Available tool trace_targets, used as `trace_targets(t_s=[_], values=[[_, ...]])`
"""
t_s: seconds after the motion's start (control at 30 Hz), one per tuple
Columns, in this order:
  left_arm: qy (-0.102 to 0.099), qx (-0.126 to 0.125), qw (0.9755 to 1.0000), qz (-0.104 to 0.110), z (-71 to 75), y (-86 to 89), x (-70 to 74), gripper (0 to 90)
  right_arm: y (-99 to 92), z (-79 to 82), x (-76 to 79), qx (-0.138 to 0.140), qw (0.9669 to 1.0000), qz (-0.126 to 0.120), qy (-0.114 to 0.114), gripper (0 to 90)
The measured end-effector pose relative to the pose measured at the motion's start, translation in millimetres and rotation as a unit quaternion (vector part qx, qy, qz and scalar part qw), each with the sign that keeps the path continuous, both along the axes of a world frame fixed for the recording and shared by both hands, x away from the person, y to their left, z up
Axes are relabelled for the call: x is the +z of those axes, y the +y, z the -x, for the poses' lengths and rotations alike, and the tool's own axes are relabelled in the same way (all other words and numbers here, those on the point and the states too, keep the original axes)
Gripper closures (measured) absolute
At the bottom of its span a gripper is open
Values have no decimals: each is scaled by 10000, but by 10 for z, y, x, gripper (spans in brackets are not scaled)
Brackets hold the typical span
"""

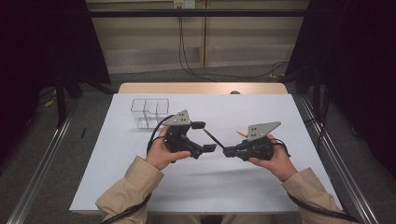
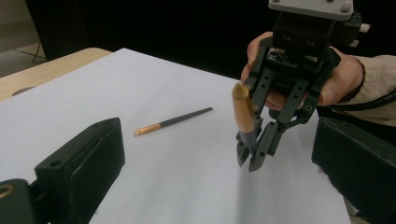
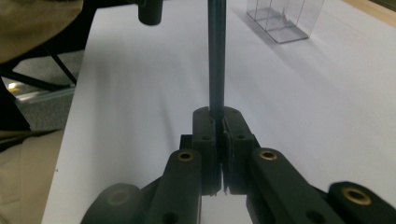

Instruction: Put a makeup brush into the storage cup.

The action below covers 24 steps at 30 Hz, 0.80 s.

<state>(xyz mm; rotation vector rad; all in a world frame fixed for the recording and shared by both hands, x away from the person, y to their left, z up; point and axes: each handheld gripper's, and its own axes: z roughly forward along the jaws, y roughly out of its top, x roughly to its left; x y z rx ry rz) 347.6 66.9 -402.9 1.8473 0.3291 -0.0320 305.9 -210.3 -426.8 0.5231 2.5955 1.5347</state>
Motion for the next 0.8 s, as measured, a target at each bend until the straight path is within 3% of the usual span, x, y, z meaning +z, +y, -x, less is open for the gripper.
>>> trace_targets(t_s=[0.43,0.5,0.8], values=[[113,46,9995,283,-7,-5,-21,106,63,2,19,-29,9996,-274,-58,853],[153,28,9991,402,-18,10,-27,157,58,-3,19,-59,9995,-299,-66,853],[120,21,9988,476,-26,34,-54,310,45,-22,29,-183,9991,-381,-105,853]])
